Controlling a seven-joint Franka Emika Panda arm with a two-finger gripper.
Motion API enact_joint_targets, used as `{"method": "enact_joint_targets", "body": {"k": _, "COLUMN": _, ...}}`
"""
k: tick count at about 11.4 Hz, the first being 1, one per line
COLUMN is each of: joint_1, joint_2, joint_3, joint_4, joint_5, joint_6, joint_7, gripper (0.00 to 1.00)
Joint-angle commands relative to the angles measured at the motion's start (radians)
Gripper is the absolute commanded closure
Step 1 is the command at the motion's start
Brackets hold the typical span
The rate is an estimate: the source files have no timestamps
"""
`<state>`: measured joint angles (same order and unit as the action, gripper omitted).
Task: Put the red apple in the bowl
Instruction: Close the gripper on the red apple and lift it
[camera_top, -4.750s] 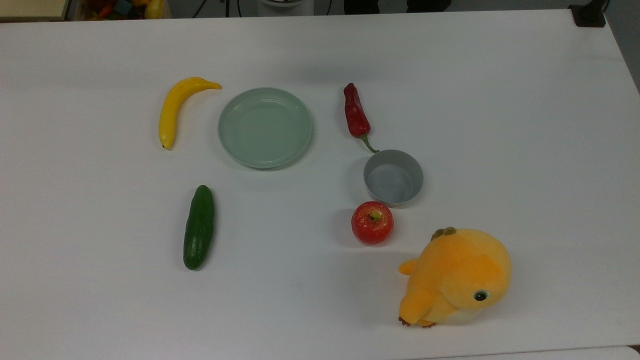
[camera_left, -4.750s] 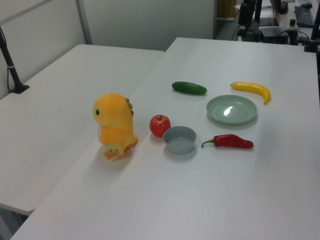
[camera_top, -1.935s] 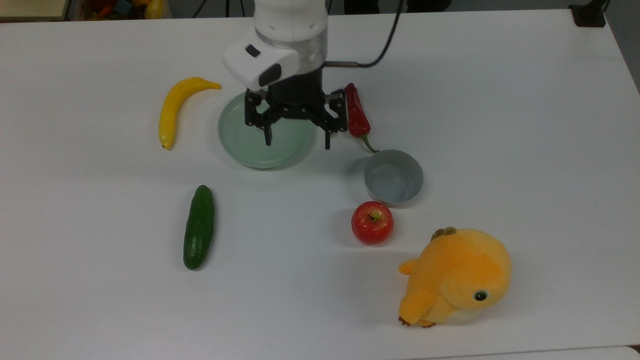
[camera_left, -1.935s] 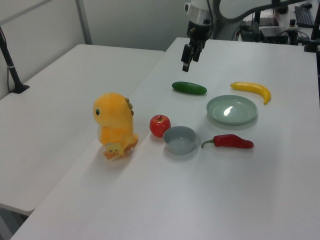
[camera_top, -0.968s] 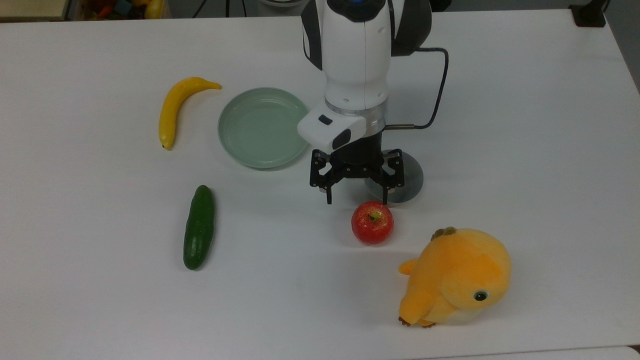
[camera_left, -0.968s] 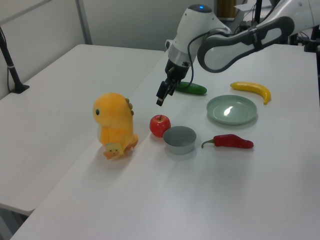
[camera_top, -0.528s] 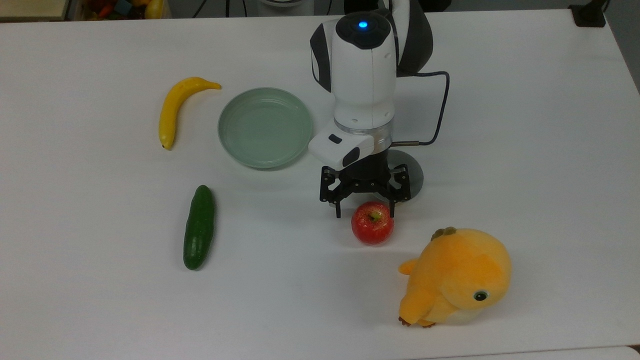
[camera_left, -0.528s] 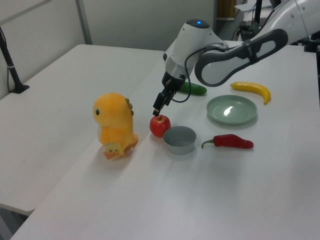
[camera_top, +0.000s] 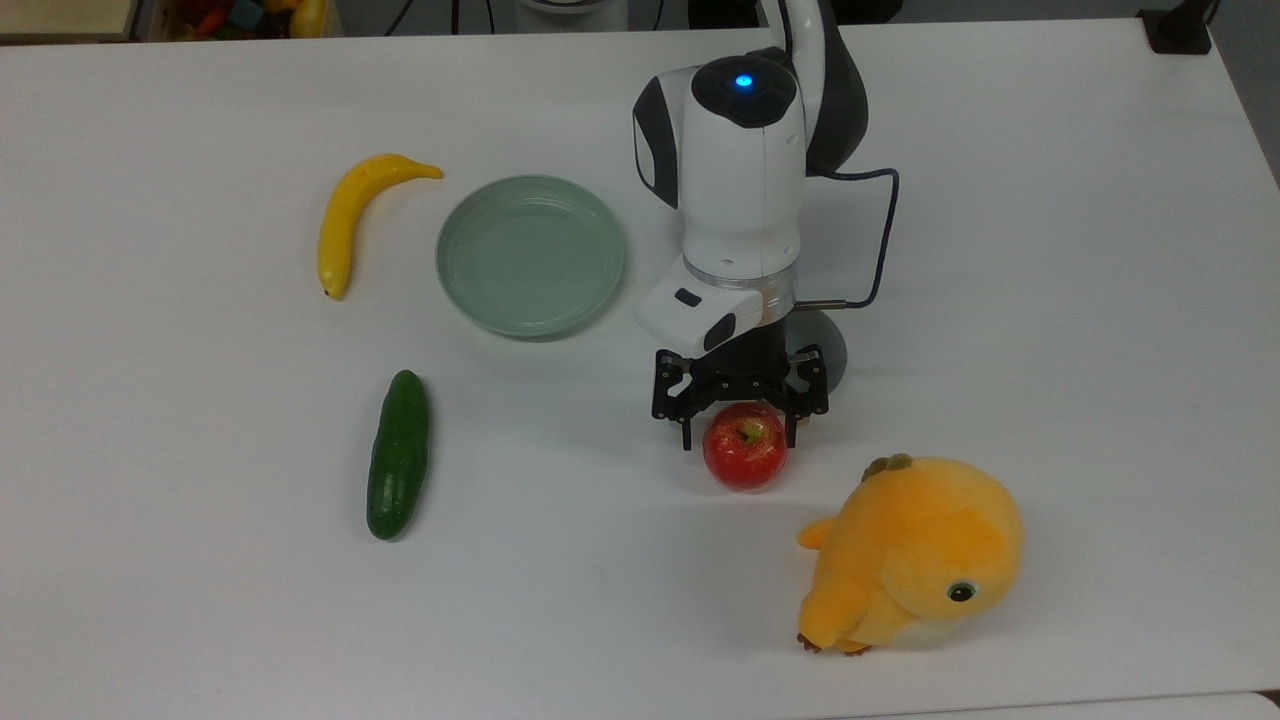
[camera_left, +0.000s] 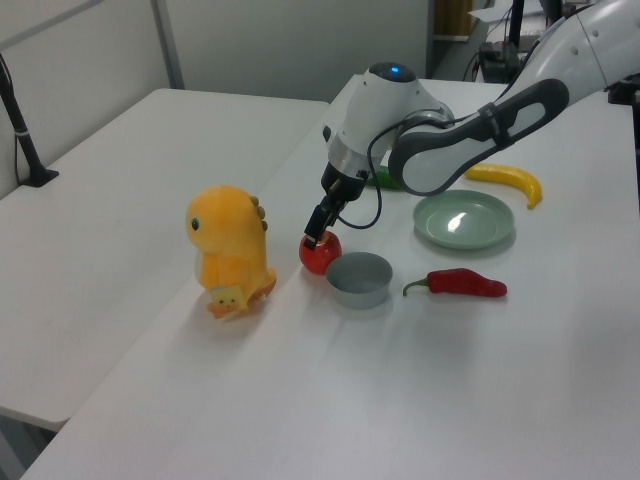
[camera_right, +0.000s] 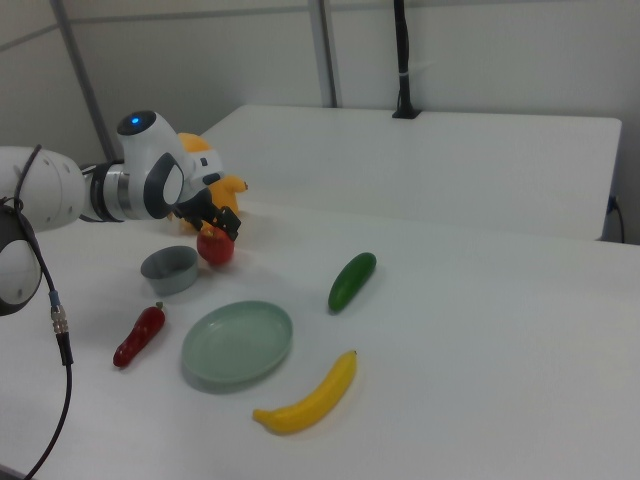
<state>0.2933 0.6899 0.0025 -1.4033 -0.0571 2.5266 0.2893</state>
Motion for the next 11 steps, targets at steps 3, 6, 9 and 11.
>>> {"method": "enact_joint_targets", "body": {"k": 3, "joint_1": 0.007, "joint_2": 0.019, "joint_3": 0.008, "joint_4": -0.019, "joint_5": -0.087, "joint_6": 0.038, "joint_7": 0.04, "gripper": 0.0}}
{"method": "enact_joint_targets", "body": {"k": 6, "joint_1": 0.006, "joint_2": 0.026, "joint_3": 0.023, "joint_4": -0.02, "joint_5": -0.151, "joint_6": 0.037, "joint_7": 0.05, "gripper": 0.54}}
{"method": "enact_joint_targets", "body": {"k": 9, "joint_1": 0.003, "joint_2": 0.023, "joint_3": 0.027, "joint_4": -0.022, "joint_5": -0.155, "joint_6": 0.037, "joint_7": 0.083, "gripper": 0.92}}
{"method": "enact_joint_targets", "body": {"k": 11, "joint_1": -0.002, "joint_2": 0.016, "joint_3": 0.027, "joint_4": -0.022, "joint_5": -0.153, "joint_6": 0.037, "joint_7": 0.082, "gripper": 0.92}}
